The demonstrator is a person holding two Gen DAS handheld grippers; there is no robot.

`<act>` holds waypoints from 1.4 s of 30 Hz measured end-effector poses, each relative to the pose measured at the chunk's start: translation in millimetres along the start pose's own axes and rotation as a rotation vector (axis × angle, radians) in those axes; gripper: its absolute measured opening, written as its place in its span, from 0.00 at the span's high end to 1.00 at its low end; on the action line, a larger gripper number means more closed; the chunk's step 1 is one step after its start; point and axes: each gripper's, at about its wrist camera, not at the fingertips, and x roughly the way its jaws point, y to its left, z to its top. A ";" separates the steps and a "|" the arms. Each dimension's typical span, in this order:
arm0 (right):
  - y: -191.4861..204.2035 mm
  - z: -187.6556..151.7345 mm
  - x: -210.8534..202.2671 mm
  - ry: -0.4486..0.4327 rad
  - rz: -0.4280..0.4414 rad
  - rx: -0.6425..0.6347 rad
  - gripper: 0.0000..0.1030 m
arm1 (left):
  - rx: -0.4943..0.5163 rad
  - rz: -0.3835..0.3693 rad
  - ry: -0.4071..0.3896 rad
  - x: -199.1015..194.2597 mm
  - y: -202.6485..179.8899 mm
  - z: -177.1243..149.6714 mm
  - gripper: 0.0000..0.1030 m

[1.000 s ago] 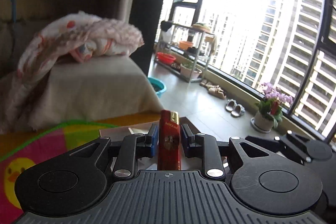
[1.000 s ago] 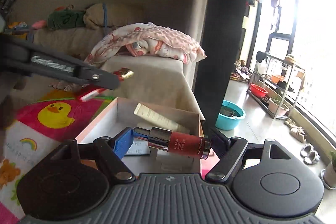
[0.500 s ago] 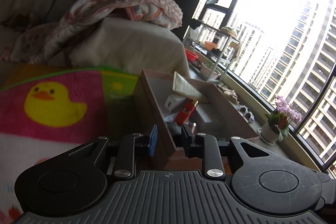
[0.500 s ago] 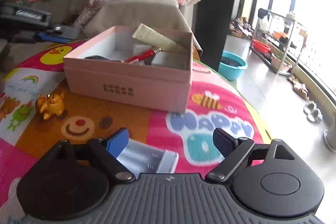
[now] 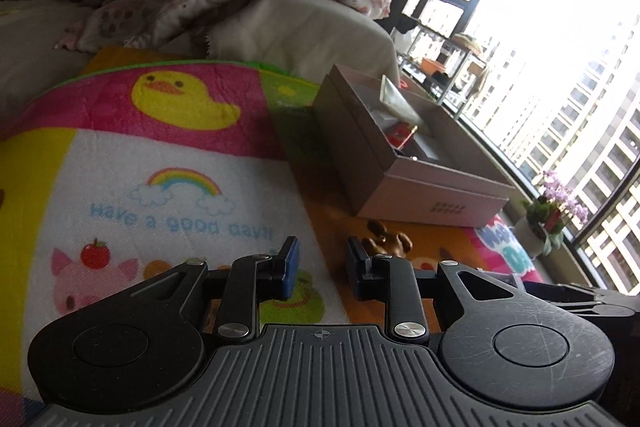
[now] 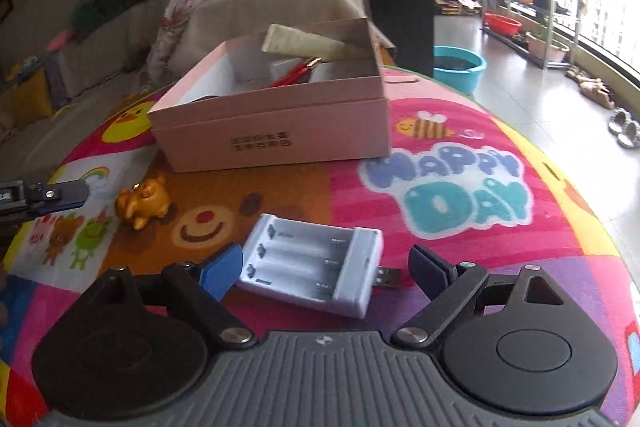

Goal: Organize rigid objects
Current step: 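Grasp the brown wooden toy dog with the left gripper and lift it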

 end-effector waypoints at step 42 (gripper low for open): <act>44.0 -14.2 9.9 0.015 -0.003 -0.203 0.00 | 0.266 -0.074 0.157 60.0 -69.5 -3.8 0.64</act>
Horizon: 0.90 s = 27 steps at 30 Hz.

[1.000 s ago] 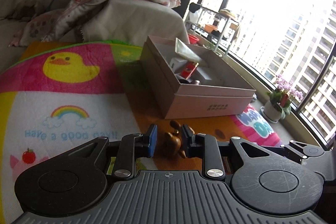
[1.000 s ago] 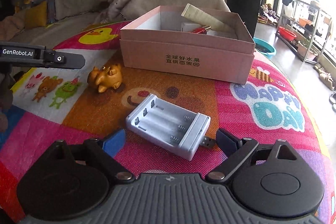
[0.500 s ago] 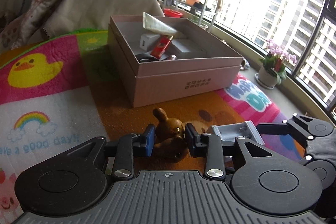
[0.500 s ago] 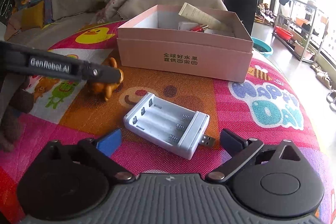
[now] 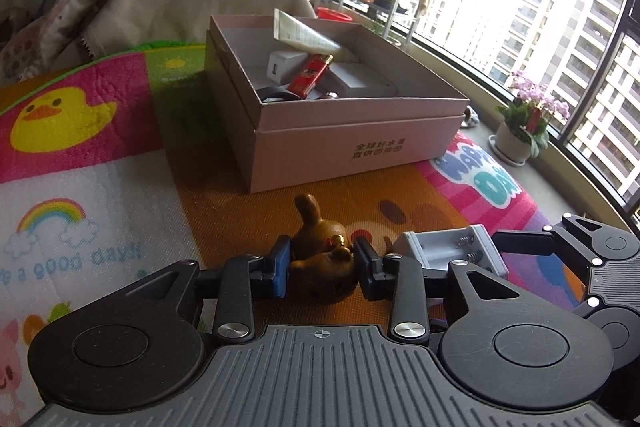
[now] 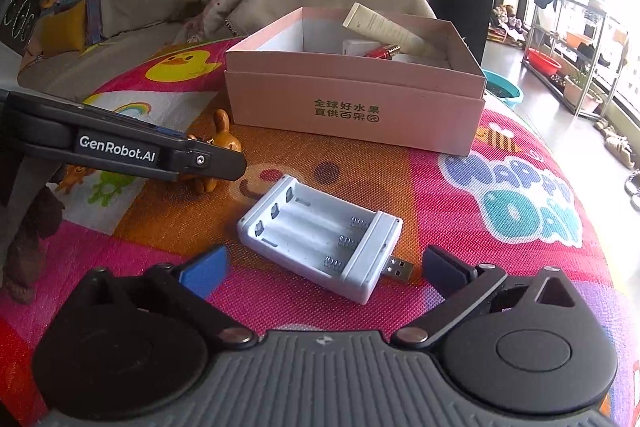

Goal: Organize rigid objects
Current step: 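Grasp the brown wooden toy dog with the left gripper and lift it, then grasp the white battery charger with the right gripper while the left gripper holds the toy dog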

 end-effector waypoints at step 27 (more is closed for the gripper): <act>-32.4 -9.8 -37.8 -0.046 -0.288 -0.076 0.00 | -0.083 -0.036 -0.044 -40.7 4.4 -47.0 0.66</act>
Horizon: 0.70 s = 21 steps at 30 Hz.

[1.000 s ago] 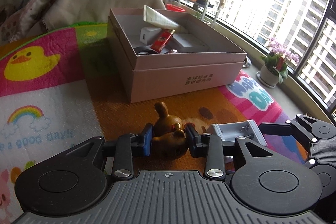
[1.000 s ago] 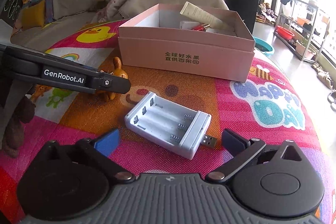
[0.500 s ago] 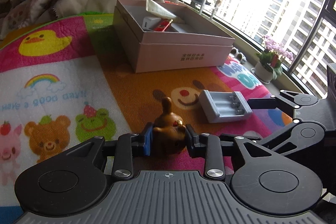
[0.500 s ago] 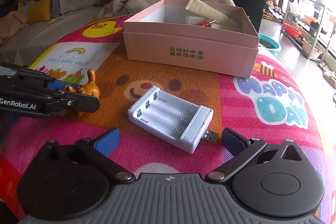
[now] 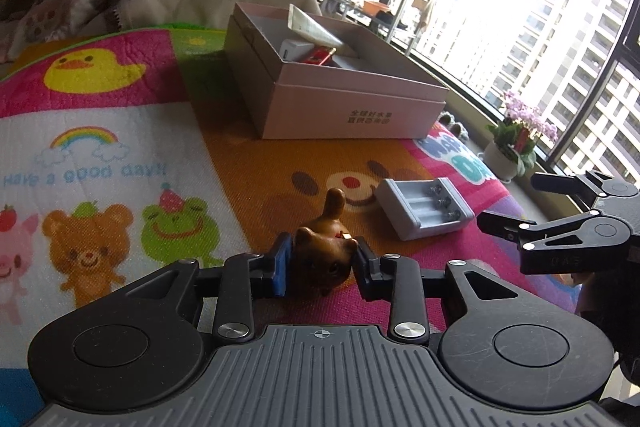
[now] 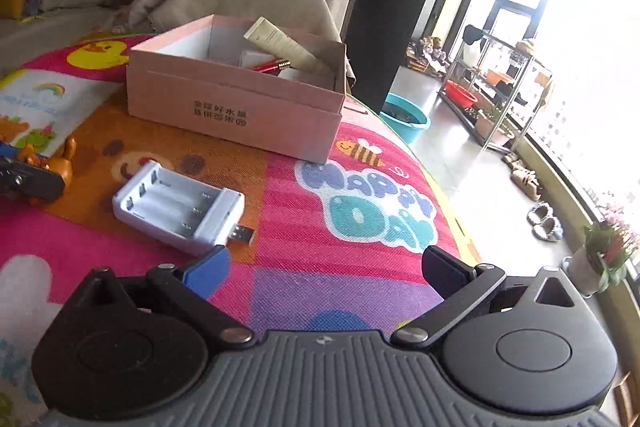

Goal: Organize rigid objects
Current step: 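Grasp the white battery charger with the right gripper while the left gripper holds the toy dog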

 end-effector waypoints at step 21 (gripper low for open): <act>55.5 32.1 40.9 0.135 0.153 0.210 0.00 | 0.113 0.059 -0.045 -1.6 -15.4 -11.2 0.66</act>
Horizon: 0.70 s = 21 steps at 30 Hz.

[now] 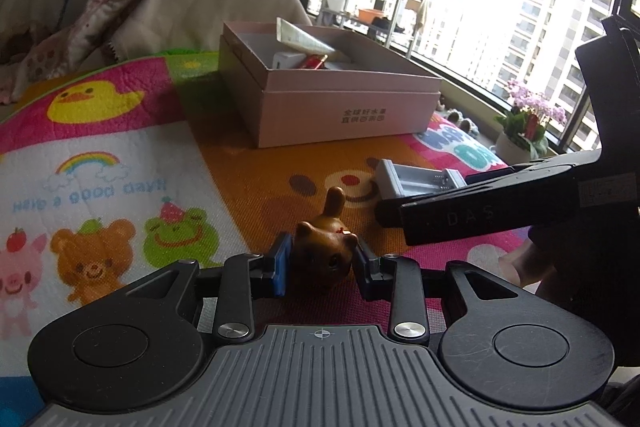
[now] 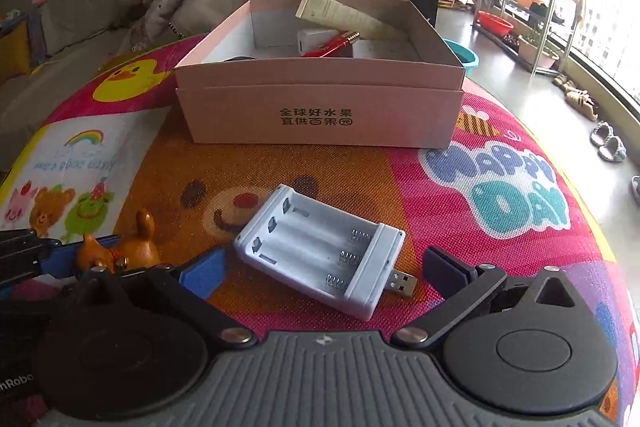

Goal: Organize rigid objects
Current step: 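Grasp the white battery charger with the right gripper while the left gripper holds the toy dog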

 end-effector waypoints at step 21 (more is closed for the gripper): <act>-67.2 -22.0 -29.3 -0.042 -0.011 -0.090 0.00 | -0.017 -0.011 -0.008 -0.2 3.3 -0.8 0.66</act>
